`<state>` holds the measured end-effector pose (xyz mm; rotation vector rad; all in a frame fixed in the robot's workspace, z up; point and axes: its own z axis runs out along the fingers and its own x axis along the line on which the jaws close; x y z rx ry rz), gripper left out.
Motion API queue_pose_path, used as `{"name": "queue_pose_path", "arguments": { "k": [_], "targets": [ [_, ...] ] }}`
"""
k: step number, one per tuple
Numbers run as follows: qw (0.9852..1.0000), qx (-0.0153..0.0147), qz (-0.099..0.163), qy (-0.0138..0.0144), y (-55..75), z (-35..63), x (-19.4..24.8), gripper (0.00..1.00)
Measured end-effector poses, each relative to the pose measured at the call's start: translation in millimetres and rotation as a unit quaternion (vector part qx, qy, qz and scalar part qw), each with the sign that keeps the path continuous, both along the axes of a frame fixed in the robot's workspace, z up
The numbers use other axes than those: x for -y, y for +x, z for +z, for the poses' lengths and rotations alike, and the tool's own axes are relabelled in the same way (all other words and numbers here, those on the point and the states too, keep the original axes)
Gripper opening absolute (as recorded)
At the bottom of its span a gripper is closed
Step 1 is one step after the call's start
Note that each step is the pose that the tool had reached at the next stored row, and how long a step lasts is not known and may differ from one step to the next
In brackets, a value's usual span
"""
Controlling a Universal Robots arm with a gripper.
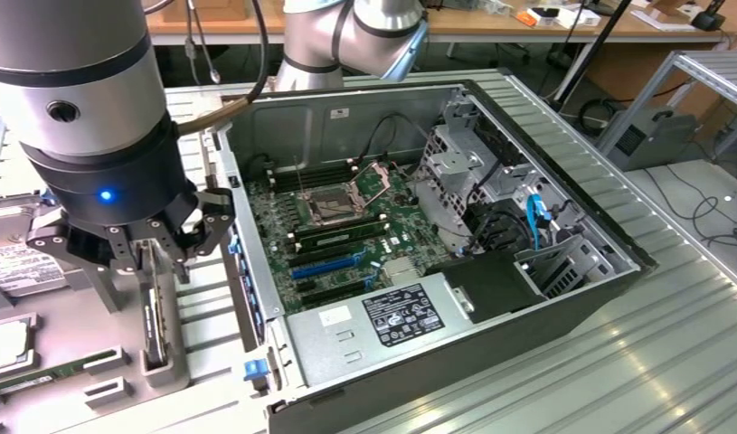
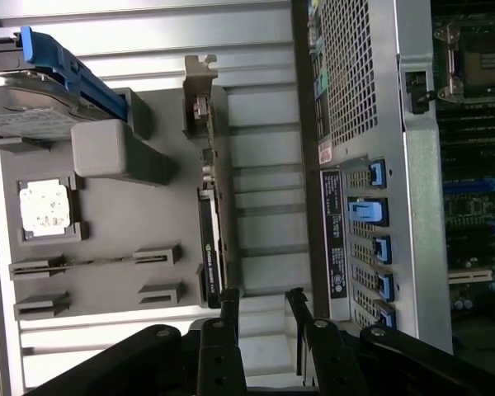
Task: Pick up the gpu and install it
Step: 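Pick up the gpu and move the gpu toward the slot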
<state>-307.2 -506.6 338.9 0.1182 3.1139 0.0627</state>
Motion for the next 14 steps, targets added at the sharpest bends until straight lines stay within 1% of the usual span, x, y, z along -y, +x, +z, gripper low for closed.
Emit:
{"name": "queue_pose_path", "arguments": {
  "k": [7,14],
  "targets": [
    [1.0,-0.0001,0.0,-0.0001,-3.2,-3.9,-2.2,0.36],
    [1.0,-0.0001,0.0,-0.0001,-6.5,-7.9,-2.8,0.36]
  ]
}}
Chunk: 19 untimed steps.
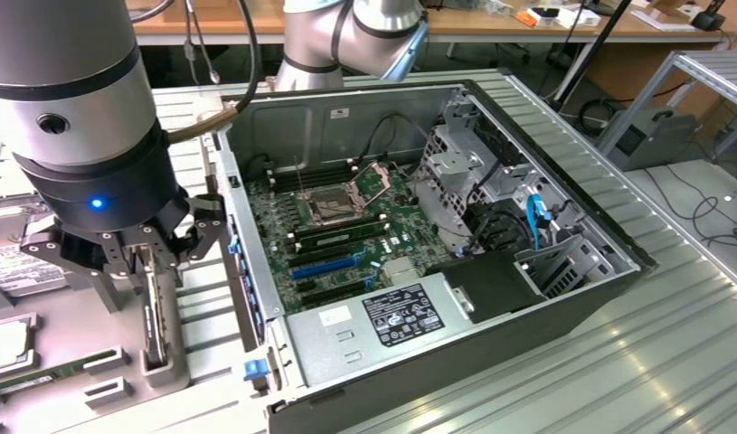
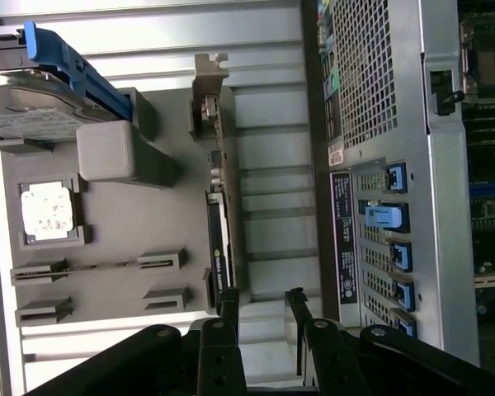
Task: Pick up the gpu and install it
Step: 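Pick up the gpu and move the gpu toward the slot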
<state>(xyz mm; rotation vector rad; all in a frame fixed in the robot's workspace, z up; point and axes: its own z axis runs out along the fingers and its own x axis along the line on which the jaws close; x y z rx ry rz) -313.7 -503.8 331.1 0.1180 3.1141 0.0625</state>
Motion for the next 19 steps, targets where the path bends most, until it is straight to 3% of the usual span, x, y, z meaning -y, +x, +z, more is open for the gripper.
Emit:
{"name": "queue_pose_path", "arguments": {
  "k": [19],
  "targets": [
    [1.0,0.0,0.0,0.0,-5.3,-11.7,0.0,0.36]
  ]
}}
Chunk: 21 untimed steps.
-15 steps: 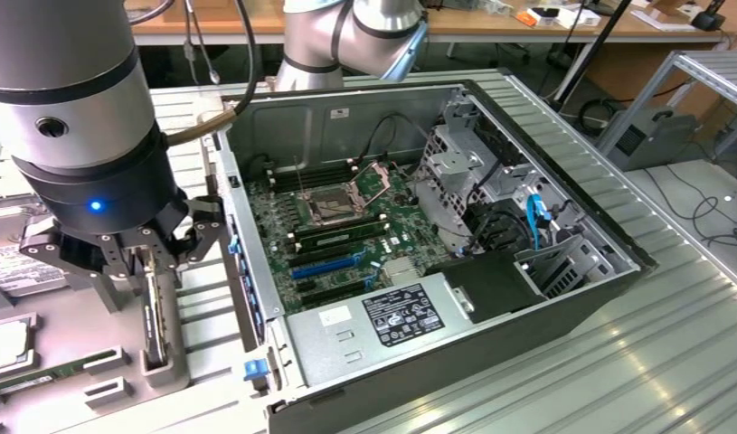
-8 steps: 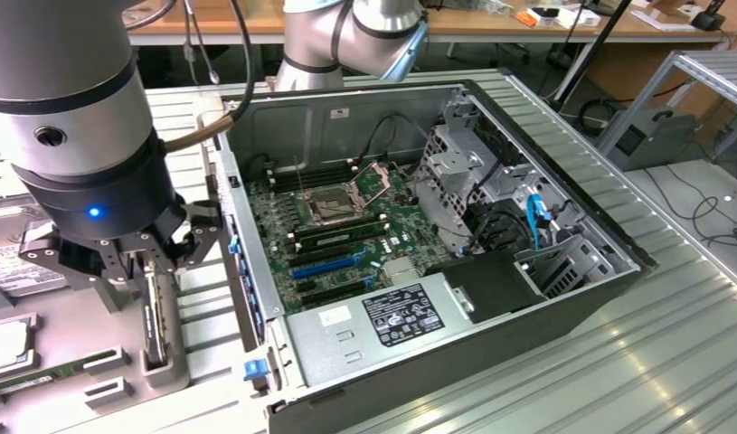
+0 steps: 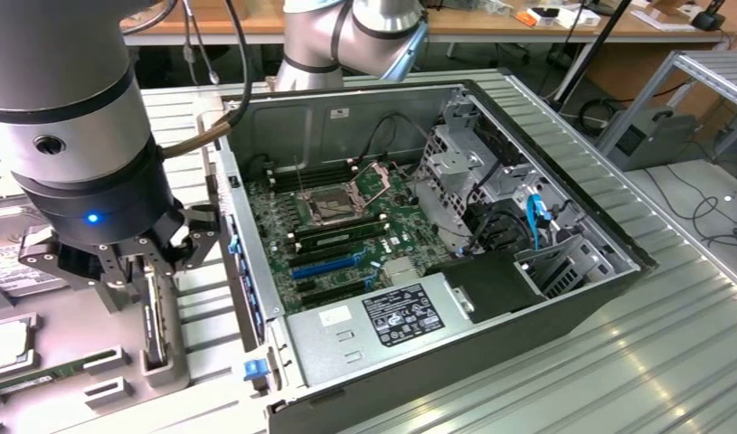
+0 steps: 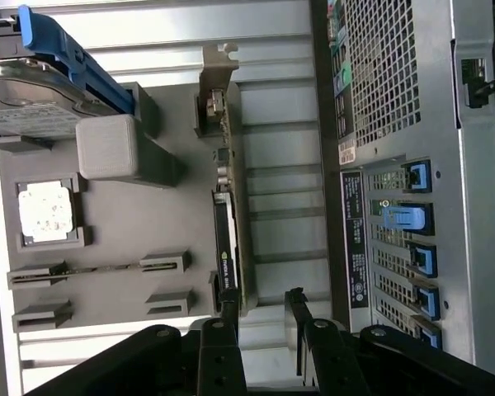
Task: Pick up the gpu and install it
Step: 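Pick up the gpu and move the gpu toward the slot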
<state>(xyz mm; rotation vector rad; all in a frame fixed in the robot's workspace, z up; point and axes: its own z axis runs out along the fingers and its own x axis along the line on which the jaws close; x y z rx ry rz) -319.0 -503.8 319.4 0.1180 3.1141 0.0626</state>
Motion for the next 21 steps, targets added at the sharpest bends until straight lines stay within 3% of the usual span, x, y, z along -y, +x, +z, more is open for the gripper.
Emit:
{"name": "queue_pose_path", "arguments": {
  "k": [18,21],
  "targets": [
    [1.0,0.0,0.0,0.0,-5.7,-15.6,-0.2,0.36],
    [1.0,0.0,0.0,0.0,-6.0,-18.5,-2.3,0.36]
  ]
}}
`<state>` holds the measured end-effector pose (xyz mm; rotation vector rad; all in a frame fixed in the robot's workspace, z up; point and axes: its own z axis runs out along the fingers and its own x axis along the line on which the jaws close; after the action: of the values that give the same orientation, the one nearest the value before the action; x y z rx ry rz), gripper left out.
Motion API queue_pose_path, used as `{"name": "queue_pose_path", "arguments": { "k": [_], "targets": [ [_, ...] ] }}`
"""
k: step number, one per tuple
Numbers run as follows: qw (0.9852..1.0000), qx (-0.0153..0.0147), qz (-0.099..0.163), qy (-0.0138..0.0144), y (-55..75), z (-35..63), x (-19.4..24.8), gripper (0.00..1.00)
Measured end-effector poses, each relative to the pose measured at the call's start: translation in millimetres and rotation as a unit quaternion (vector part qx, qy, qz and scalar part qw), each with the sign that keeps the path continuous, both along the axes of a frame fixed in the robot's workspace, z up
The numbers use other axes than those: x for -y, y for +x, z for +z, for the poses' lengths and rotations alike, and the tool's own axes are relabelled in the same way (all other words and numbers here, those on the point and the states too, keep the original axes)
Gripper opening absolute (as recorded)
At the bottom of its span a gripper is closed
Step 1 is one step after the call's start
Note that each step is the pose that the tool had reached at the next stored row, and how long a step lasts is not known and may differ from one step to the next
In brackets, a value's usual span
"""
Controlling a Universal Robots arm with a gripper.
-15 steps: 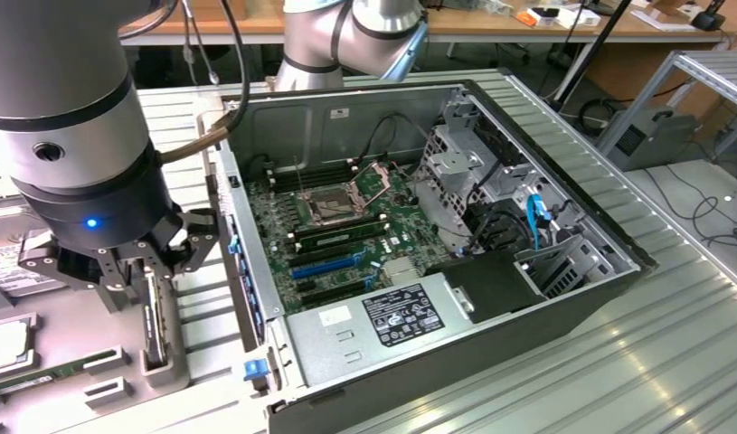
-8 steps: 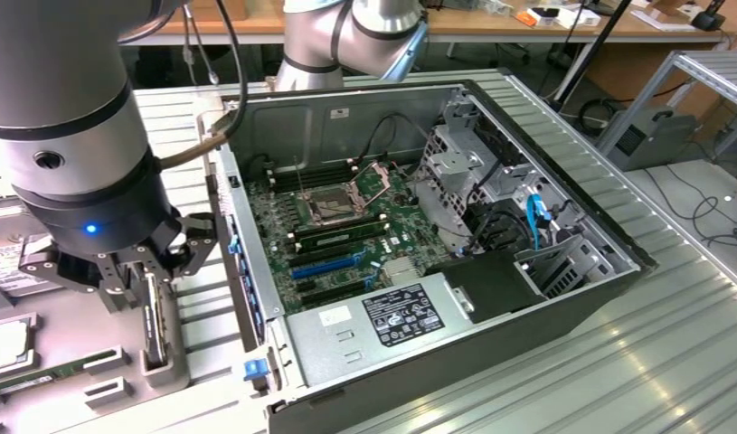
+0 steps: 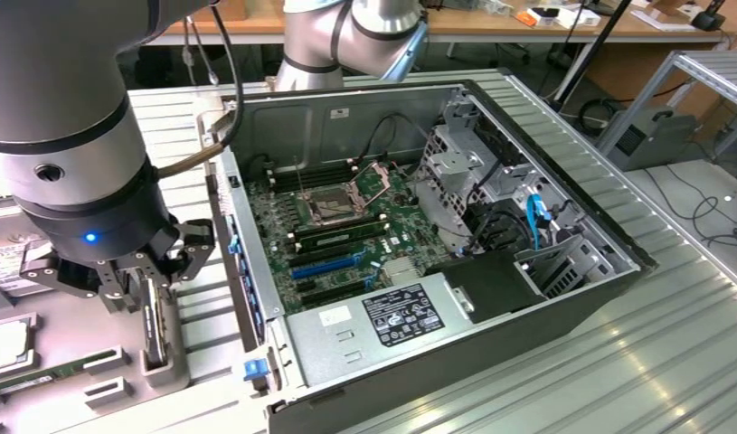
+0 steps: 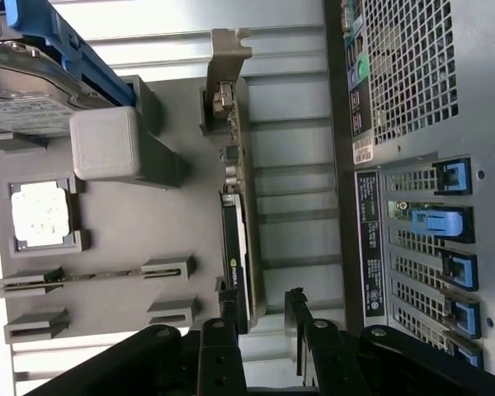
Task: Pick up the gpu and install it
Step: 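Pick up the gpu and move the gpu toward the slot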
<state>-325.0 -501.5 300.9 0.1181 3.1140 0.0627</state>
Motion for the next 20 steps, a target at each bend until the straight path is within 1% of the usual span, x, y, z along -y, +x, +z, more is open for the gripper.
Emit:
{"name": "queue_pose_path", "arguments": {
  "k": [4,13,18,20],
  "targets": [
    [1.0,0.0001,0.0,0.0,-1.0,-6.7,-7.5,0.36],
    [1.0,0.0,0.0,0.0,-4.0,-14.9,-19.3,0.36],
    [1.0,0.0001,0.0,0.0,-4.4,-22.2,-23.3,0.36],
    [1.0,0.0,0.0,0.0,-4.7,-25.2,-24.0,0.36]
  ]
}}
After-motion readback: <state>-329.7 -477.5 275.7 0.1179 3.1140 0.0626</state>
